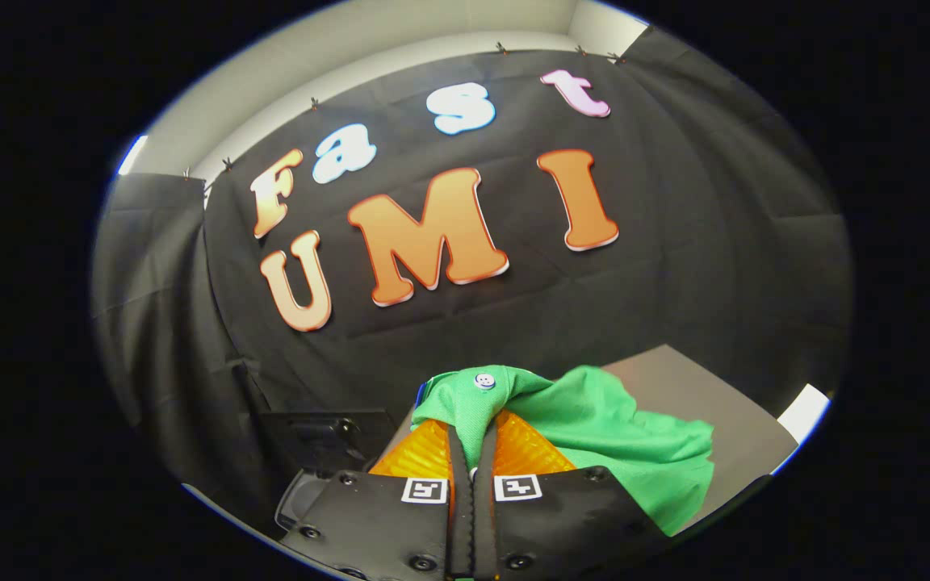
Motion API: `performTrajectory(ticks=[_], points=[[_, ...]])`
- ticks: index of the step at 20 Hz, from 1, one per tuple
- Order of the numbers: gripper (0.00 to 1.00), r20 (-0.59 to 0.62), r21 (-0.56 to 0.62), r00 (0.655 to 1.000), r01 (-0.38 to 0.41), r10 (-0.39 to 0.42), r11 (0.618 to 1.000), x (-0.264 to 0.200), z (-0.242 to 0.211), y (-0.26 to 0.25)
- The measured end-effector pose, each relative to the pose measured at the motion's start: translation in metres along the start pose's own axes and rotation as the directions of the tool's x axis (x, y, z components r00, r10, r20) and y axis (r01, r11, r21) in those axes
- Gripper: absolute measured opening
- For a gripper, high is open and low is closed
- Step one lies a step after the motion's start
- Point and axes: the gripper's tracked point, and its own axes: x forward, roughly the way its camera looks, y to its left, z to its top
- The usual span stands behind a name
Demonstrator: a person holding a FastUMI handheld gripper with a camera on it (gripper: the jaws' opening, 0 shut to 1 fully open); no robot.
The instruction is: Put the clothes into the washing machine and then close the washing machine lid.
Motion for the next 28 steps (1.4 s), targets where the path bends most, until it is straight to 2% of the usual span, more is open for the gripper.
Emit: performTrajectory(ticks=[6, 10, 12, 17, 21, 25, 28], points=[[0.08, 0.135, -0.001, 0.991, -0.002, 0.002, 1.0, -0.018, 0.045, 0.036], [0.08, 0.185, -0.046, 0.982, 0.035, -0.026, 0.998, -0.031, 0.069, 0.057], [0.08, 0.208, -0.074, 0.978, 0.018, -0.003, 0.997, -0.039, 0.083, 0.085], [0.07, 0.213, -0.165, 0.966, -0.111, 0.146, 0.98, -0.036, 0.1, 0.184], [0.08, 0.181, -0.173, 0.944, -0.247, 0.277, 0.953, -0.014, 0.086, 0.266], [0.07, 0.121, -0.157, 0.914, -0.367, 0.387, 0.917, 0.015, 0.043, 0.333], [0.08, 0.059, -0.121, 0.905, -0.412, 0.421, 0.903, 0.047, -0.008, 0.364]])
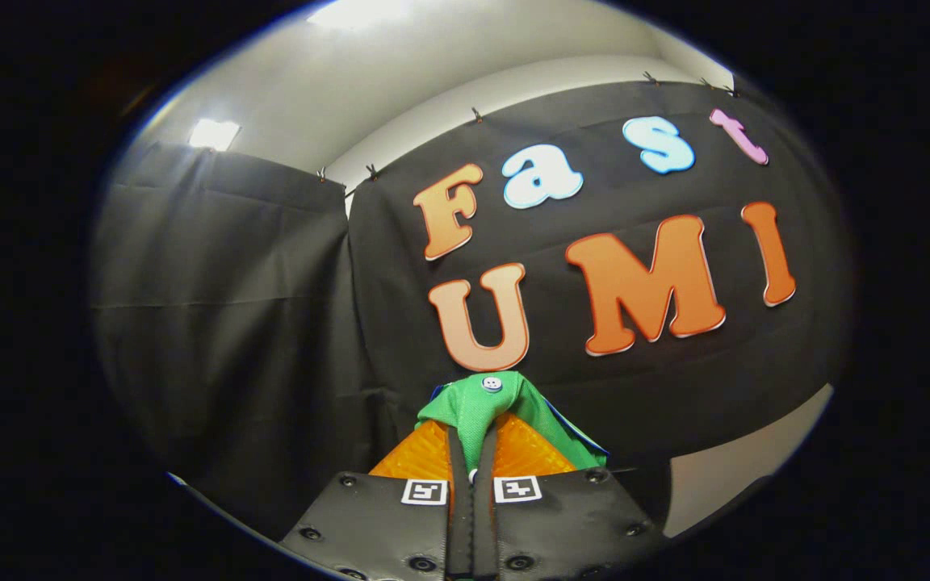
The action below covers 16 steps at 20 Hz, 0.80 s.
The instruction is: Put the clothes into the washing machine and then close the washing machine lid.
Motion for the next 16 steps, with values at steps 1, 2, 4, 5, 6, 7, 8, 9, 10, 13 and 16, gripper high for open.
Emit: performTrajectory(ticks=[1, 2, 4, 5, 6, 7, 8, 9, 10, 13, 16], points=[[0.08, -0.018, 0.003, 1.0, -0.006, 0.006, 1.0, 0.014, -0.019, 0.004], [0.08, -0.034, -0.001, 0.999, -0.011, 0.011, 1.0, 0.024, -0.037, 0.007], [0.08, -0.042, -0.038, 0.999, -0.025, 0.024, 0.999, 0.044, -0.07, 0.014], [0.08, -0.053, -0.064, 0.998, -0.023, 0.02, 0.998, 0.052, -0.089, 0.016], [0.08, -0.063, -0.083, 0.998, -0.021, 0.016, 0.996, 0.059, -0.107, 0.015], [0.08, -0.074, -0.097, 0.997, -0.017, 0.01, 0.995, 0.065, -0.122, 0.014], [0.08, -0.09, -0.108, 0.996, -0.018, 0.008, 0.994, 0.071, -0.139, 0.013], [0.08, -0.112, -0.109, 0.994, -0.021, 0.009, 0.994, 0.077, -0.158, 0.011], [0.08, -0.148, -0.103, 0.989, -0.028, 0.013, 0.994, 0.081, -0.177, 0.008], [0.08, -0.266, -0.097, 0.964, -0.015, -0.011, 0.995, 0.086, -0.244, -0.009], [0.08, -0.347, -0.089, 0.936, 0.034, -0.063, 0.995, 0.09, -0.296, -0.037]])
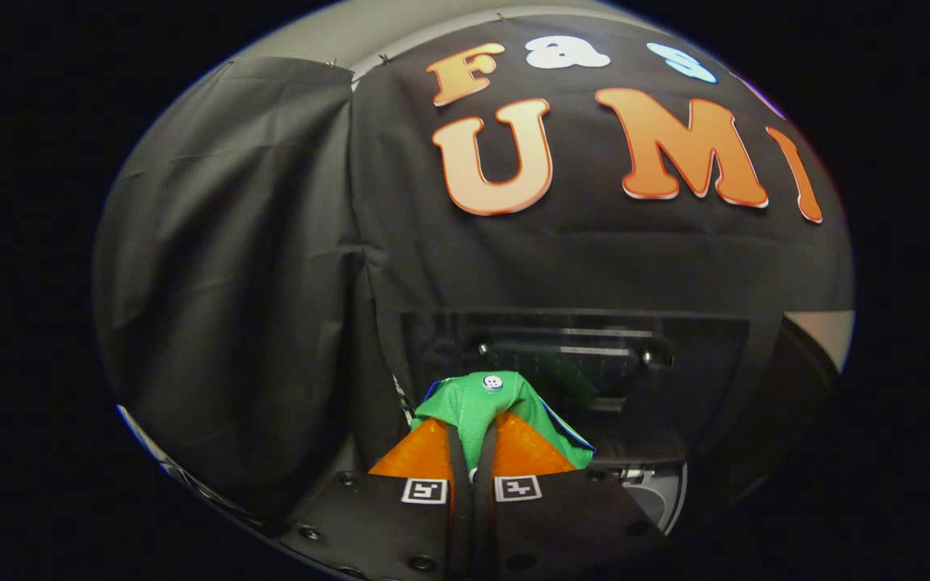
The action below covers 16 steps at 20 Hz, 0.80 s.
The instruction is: Put the clothes into the washing machine and then close the washing machine lid.
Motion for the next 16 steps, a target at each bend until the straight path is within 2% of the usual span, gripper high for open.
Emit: performTrajectory(ticks=[5, 9, 13, 15, 16], points=[[0.08, -0.146, 0.049, 0.988, 0.055, -0.047, 0.997, 0.028, -0.075, -0.023], [0.08, -0.281, 0.102, 0.958, 0.095, -0.063, 0.99, 0.041, -0.137, -0.031], [0.08, -0.485, 0.209, 0.872, 0.186, -0.063, 0.96, 0.052, -0.206, -0.036], [0.08, -0.6, 0.242, 0.798, 0.241, -0.05, 0.94, 0.049, -0.238, -0.035], [0.08, -0.632, 0.245, 0.773, 0.272, -0.059, 0.931, 0.049, -0.248, -0.036]])
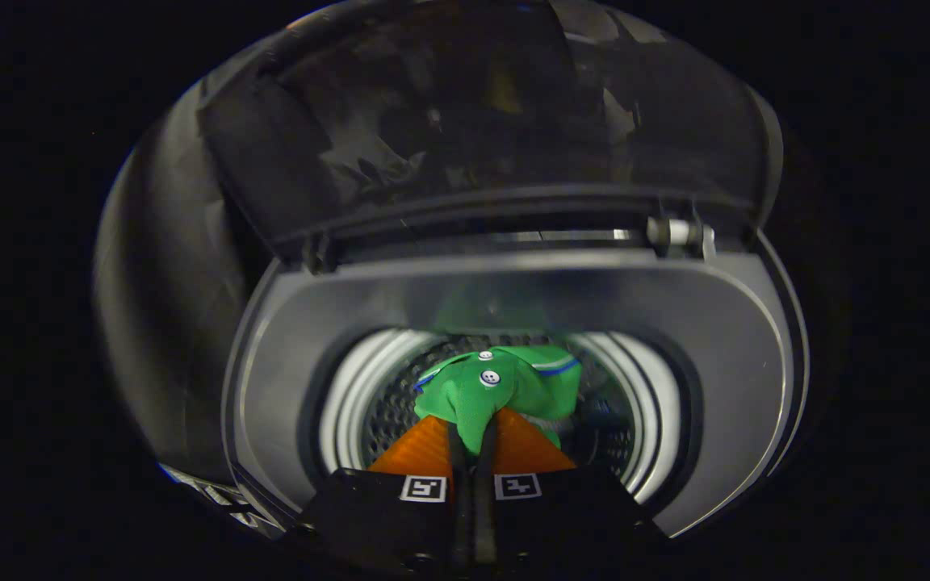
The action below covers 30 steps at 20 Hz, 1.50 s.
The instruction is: Put the clothes into the washing machine and then close the washing machine lid.
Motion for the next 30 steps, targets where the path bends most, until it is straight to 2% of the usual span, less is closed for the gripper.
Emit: performTrajectory(ticks=[5, 7, 11, 16, 20, 25, 30], points=[[0.08, -0.005, 0.007, 0.998, 0.062, -0.062, 0.998, 0.001, 0.006, 0.004], [0.17, -0.041, 0.002, 0.996, 0.076, -0.076, 0.997, 0.0, -0.002, 0.0], [1.0, -0.015, -0.014, 0.997, 0.079, -0.079, 0.997, -0.004, 0.003, 0.0], [0.99, 0.011, -0.028, 0.995, 0.099, -0.098, 0.995, -0.012, 0.007, -0.005], [0.99, 0.041, -0.006, 0.996, 0.084, -0.084, 0.996, -0.032, 0.01, 0.001], [0.99, 0.184, -0.028, 0.981, 0.074, -0.067, 0.997, -0.099, 0.046, 0.024], [0.98, 0.362, -0.071, 0.932, 0.059, -0.03, 0.996, -0.177, 0.117, 0.049]])
